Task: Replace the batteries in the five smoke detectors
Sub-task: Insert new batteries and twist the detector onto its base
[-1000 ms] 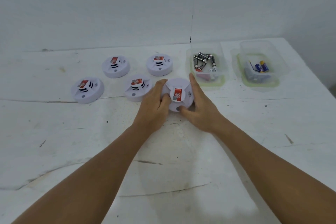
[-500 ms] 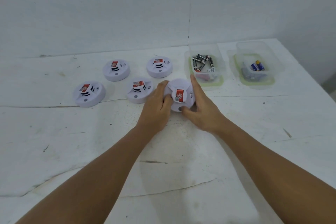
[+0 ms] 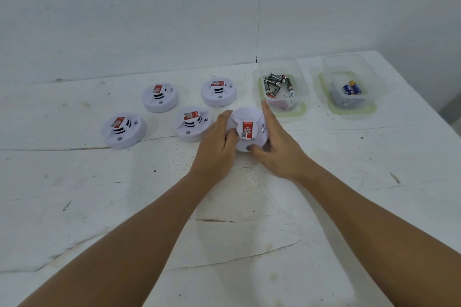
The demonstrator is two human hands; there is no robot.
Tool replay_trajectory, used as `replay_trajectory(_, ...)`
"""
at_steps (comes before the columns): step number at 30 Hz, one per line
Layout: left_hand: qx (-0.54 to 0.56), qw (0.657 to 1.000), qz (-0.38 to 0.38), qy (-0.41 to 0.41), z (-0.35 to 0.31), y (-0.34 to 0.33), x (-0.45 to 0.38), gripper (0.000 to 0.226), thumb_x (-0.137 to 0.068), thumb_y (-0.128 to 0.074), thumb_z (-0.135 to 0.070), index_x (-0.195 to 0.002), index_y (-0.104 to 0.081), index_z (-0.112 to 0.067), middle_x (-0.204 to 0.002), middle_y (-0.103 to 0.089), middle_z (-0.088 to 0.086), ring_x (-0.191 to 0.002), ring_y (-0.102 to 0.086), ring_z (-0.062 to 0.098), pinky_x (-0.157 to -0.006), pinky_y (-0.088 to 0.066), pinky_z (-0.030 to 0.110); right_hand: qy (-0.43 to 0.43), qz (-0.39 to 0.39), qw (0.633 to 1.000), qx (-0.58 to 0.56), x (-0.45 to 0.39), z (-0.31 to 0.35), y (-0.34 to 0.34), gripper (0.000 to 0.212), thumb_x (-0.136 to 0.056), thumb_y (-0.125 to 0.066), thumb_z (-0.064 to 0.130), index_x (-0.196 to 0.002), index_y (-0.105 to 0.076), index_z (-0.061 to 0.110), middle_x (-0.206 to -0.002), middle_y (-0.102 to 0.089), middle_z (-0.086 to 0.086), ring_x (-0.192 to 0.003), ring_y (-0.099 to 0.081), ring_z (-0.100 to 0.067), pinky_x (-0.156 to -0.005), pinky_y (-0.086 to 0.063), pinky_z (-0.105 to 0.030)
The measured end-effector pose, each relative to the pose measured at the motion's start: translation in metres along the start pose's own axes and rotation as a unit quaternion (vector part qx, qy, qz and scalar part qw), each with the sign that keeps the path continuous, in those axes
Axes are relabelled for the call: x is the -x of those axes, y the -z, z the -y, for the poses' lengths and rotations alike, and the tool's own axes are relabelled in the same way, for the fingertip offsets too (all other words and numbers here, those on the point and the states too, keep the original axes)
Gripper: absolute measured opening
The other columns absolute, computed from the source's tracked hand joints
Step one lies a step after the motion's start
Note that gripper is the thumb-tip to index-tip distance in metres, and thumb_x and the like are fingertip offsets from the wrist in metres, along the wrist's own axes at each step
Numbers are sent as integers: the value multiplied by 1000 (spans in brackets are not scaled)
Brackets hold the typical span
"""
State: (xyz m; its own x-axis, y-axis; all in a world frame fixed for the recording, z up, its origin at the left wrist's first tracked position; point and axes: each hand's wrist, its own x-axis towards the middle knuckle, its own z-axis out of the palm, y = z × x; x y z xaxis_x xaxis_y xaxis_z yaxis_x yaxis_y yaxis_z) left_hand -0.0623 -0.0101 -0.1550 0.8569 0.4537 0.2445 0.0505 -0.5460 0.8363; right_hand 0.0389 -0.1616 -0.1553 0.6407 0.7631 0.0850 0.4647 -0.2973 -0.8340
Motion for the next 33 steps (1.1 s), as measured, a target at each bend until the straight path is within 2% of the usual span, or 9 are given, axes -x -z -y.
replay_trajectory(3, -3, 1000, 1, 6, 0, 0, 0, 38, -109, -40, -21, -146, -48, -23, -126, -65, -8, -116, -60, 6, -94, -51, 23, 1, 0, 1000, 0, 1, 1, 0, 106, -85, -64, 44, -161, 9, 49, -167, -29, 20, -134, -54, -5, -105, -53, -45)
replay_trajectory(7, -5, 1000, 4, 5, 2, -1, 0, 40, -108, -39, -25, -148, -46, -24, -132, -63, -7, -122, -58, 8, -101, -52, 30, 3, 3, 1000, -2, 1, 1, 0, 105, -86, -64, 43, -161, 9, 49, -167, -29, 20, -135, -52, -3, -106, -53, -44)
replay_trajectory(12, -2, 1000, 2, 5, 1, 0, 0, 39, -108, -40, -20, -147, -47, -24, -128, -64, -7, -118, -59, 6, -96, -51, 25, 8, 2, 1000, 1, 1, 0, 1, 105, -86, -63, 43, -162, 10, 48, -165, -32, 18, -130, -56, -3, -103, -54, -43)
replay_trajectory(18, -5, 1000, 2, 8, 1, -1, 1, 40, -108, -40, -21, -147, -47, -24, -129, -64, -7, -119, -59, 8, -99, -53, 28, 9, 3, 1000, 1, 0, -2, -1, 106, -86, -63, 43, -161, 11, 50, -166, -31, 20, -125, -61, -10, -99, -56, -48)
replay_trajectory(23, -6, 1000, 4, 12, 1, -1, 1, 41, -107, -39, -26, -148, -47, -24, -130, -64, -6, -120, -59, 11, -100, -54, 35, 3, -3, 1000, 8, 0, -2, 0, 106, -89, -66, 38, -161, 11, 50, -165, -33, 18, -136, -52, -5, -105, -53, -41)
replay_trajectory(28, -4, 1000, 3, 13, -1, 0, 2, 38, -109, -40, -21, -146, -48, -25, -126, -65, -8, -117, -60, 7, -97, -55, 32, -8, -1, 1000, 1, 0, -1, -1, 105, -88, -64, 40, -160, 10, 52, -164, -35, 18, -135, -53, -5, -104, -52, -39)
replay_trajectory(32, -9, 1000, 1, 13, 0, 0, 2, 38, -108, -39, -22, -145, -49, -24, -124, -65, -7, -113, -60, 8, -96, -54, 35, -29, 5, 1000, -4, 0, -1, -1, 100, -88, -58, 34, -161, 8, 50, -161, -42, 11, -119, -56, -8, -92, -43, -24)
replay_trajectory(33, -12, 1000, 1, 14, 0, 0, 2, 39, -108, -39, -23, -146, -48, -24, -125, -65, -7, -115, -60, 9, -97, -54, 36, -30, 5, 1000, -7, 0, -1, -1, 99, -90, -58, 30, -162, 8, 49, -161, -41, 11, -122, -56, -10, -91, -42, -23)
